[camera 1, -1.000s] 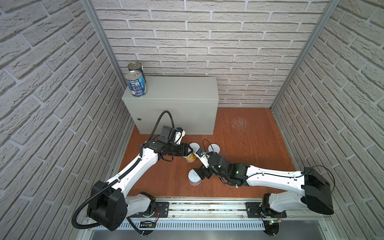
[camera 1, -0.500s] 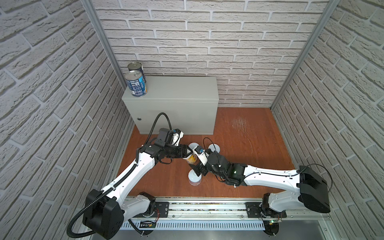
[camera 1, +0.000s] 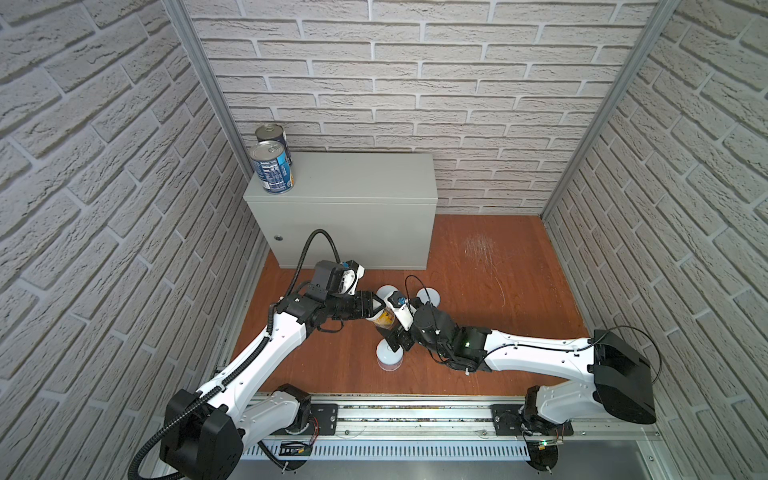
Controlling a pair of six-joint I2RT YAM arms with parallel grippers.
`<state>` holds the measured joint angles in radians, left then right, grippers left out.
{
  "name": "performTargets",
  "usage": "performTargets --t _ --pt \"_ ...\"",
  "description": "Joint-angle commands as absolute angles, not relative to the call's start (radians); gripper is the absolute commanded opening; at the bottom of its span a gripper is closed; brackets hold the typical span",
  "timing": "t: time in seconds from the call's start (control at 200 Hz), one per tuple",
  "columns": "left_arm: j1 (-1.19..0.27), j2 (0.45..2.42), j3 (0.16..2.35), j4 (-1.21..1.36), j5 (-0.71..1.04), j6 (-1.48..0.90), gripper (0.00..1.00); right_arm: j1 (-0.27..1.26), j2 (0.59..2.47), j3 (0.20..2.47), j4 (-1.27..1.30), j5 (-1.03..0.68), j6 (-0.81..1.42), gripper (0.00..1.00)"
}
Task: Place and organize the canned foods onto the counter
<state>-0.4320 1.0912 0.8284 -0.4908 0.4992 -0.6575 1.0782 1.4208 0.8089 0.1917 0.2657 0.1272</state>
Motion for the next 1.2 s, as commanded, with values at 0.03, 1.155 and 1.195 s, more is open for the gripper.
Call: performTargets --t 0.03,1.155,1.195 --pt "-0.427 1.077 0.825 -0.379 0.574 -0.692 0.55 1.084 1.428 0.815 0.262 0.283 0.144 0.94" --pt "-0.374 1.139 0.882 -0.431 0.819 -0.69 0.55 1.084 1.456 0.821 0.275 0.39 0.093 0.83" --pt "-0.37 1.136 0.882 -0.434 0.821 -0.689 0.55 1.085 1.457 0.821 0.276 0.396 0.094 0.83"
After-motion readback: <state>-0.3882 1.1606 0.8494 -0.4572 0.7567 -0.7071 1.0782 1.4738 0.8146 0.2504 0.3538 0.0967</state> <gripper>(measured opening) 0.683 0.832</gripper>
